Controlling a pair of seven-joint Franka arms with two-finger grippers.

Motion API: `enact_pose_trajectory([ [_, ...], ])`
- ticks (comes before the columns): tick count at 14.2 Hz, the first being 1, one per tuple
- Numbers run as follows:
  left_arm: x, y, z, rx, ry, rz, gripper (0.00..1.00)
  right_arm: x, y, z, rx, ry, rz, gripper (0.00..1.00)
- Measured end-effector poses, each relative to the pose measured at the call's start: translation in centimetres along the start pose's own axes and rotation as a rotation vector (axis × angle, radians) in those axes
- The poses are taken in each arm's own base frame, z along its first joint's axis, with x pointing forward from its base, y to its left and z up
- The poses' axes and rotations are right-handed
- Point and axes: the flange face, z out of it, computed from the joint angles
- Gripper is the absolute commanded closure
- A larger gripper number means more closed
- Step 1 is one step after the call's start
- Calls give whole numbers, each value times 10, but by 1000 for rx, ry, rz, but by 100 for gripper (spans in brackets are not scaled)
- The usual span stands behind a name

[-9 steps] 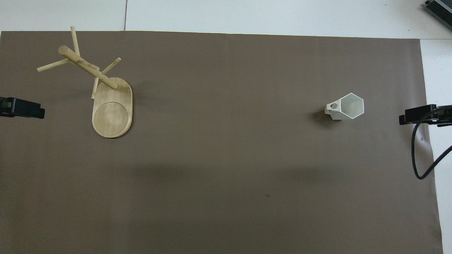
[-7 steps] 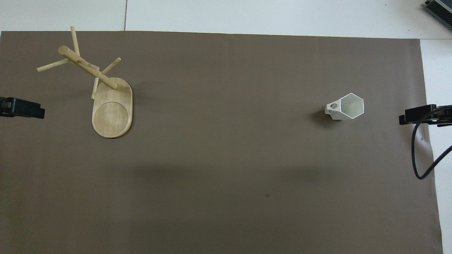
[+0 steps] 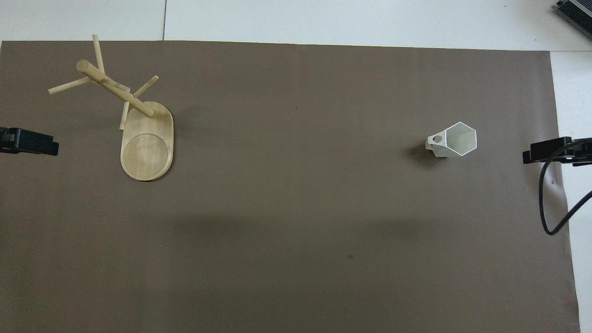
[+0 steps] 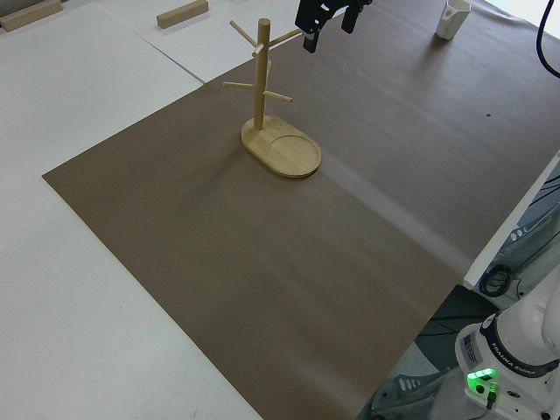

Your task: Hang cup on rack

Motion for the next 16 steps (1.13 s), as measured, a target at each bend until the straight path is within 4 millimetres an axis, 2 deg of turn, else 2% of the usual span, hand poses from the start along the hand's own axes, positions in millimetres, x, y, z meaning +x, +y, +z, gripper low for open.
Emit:
enact_pose_trajectory([
  [16,0,0,0,0,0,0,0,1,4,-1,-41,7,-3,0],
])
